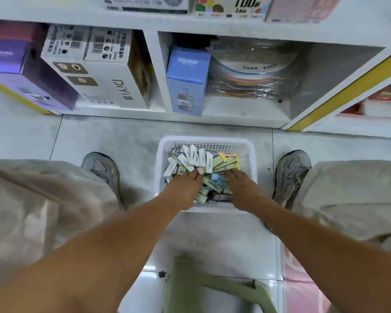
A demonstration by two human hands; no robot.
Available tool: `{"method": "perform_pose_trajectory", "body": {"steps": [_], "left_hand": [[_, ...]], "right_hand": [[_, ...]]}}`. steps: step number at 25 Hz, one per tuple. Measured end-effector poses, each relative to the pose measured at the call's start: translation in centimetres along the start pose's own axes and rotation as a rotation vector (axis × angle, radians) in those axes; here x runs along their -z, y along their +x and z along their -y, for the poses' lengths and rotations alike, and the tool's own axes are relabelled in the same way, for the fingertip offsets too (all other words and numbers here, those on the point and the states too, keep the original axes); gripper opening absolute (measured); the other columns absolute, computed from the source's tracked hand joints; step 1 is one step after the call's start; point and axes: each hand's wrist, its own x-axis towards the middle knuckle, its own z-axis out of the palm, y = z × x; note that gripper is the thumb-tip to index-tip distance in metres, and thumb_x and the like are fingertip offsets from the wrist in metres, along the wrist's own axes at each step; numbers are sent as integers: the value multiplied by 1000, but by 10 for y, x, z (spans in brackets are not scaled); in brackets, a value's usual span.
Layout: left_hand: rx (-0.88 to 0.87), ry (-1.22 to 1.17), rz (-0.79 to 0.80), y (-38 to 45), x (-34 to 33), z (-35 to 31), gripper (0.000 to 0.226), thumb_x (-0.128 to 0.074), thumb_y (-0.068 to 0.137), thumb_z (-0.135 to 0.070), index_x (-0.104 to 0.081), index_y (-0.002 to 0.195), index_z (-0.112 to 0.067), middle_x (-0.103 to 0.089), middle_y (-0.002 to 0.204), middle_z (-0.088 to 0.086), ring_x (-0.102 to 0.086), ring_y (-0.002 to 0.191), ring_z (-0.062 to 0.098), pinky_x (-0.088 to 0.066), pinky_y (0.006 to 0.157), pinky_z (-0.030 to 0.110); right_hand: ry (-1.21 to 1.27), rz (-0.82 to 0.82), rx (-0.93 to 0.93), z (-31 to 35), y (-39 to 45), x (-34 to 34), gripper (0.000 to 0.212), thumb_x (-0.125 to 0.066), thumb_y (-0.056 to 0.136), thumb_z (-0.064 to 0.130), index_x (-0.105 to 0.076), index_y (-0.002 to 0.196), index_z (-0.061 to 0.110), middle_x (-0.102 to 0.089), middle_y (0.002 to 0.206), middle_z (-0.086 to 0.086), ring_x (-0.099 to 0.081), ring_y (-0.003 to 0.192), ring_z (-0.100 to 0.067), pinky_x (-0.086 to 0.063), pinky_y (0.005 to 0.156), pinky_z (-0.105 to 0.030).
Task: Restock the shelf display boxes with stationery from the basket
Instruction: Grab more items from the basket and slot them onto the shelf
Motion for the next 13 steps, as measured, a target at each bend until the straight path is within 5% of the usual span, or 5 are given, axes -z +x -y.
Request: {"method": "perform_pose_trajectory", "body": {"steps": [4, 7, 10, 13], "left_hand": [[34, -38, -19, 14, -1, -4, 80, -76, 78, -33, -37, 144, -9, -45, 142, 12, -42, 131, 31, -36, 106, 47], [65, -74, -62, 32, 27, -6, 57, -65, 74, -55, -60, 116, -16, -57, 111, 4, -50, 115, 26, -39, 98, 46], [41, -84, -281, 57, 52, -17, 44, -67, 82, -35, -59, 117, -10, -59, 116, 9, -50, 115, 28, -43, 95, 44], [12, -88, -154, 81, 57, -35, 61, -72, 82, -28, -48, 132, -3, -51, 130, 15, -46, 124, 31, -42, 102, 42]], "right_hand": [[59, -115, 32, 4, 12, -3, 60, -60, 79, -2, -46, 138, 5, -49, 138, -14, -44, 128, -31, -41, 108, -37], [257, -179, -43, 1, 17, 5, 51, -64, 81, 1, -56, 130, 7, -60, 127, -14, -55, 116, -33, -48, 94, -37], [347, -319, -191, -1, 16, 9, 42, -62, 79, -2, -60, 121, 4, -59, 119, -14, -58, 107, -34, -49, 84, -37], [458, -420, -271, 2, 13, 8, 39, -53, 79, -8, -60, 117, 1, -59, 115, -15, -58, 100, -35, -47, 77, -37]]}}
